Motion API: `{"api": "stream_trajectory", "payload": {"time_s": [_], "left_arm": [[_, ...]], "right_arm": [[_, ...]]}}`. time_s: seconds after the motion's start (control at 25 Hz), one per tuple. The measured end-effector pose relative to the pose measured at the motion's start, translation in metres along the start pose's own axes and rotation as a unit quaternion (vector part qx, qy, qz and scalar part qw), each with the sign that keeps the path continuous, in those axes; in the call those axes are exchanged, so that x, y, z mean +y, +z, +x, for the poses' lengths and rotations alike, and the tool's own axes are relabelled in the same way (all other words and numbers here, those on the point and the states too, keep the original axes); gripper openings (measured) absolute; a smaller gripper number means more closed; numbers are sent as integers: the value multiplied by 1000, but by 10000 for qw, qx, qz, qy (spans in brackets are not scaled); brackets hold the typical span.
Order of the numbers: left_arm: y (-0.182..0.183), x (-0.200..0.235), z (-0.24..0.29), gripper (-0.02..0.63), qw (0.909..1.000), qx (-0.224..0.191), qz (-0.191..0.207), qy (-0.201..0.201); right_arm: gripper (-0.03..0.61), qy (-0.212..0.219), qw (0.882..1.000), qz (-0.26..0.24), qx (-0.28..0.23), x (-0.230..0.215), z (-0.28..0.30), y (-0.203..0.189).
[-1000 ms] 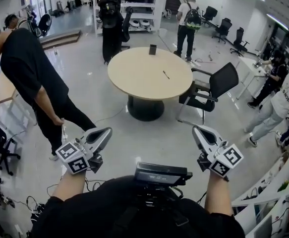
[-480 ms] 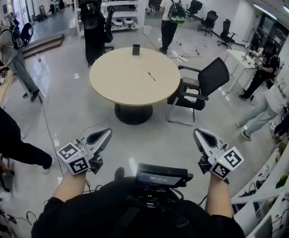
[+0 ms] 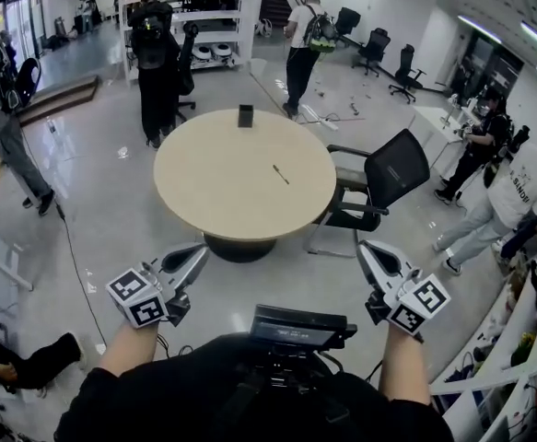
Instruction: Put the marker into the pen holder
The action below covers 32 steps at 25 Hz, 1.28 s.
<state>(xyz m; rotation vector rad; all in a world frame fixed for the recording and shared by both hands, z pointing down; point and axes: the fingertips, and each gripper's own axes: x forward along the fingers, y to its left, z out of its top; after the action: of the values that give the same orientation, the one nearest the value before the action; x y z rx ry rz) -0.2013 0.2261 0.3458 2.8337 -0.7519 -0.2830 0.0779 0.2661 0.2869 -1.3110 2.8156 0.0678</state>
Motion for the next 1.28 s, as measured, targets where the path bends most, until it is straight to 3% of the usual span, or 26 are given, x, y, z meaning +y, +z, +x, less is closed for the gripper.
{"api": "stream_trajectory", "payload": {"time_s": [0.28, 0.64, 0.88, 1.28], "left_arm": [[17, 83, 22, -5, 10000, 24, 12, -43], [5, 125, 78, -5, 9998, 160, -65, 74], [1, 138, 145, -5, 9988, 152, 93, 459], [-11, 137, 299, -4, 9941, 88, 110, 1080]], "right_arm": [[5, -31, 10000, 30, 16, -32, 79, -8], [3, -79, 9998, 169, 52, -108, 101, -25], [3, 251, 9993, 272, -58, -197, 112, -36], [5, 941, 9949, 321, -162, -366, 114, -28]]}}
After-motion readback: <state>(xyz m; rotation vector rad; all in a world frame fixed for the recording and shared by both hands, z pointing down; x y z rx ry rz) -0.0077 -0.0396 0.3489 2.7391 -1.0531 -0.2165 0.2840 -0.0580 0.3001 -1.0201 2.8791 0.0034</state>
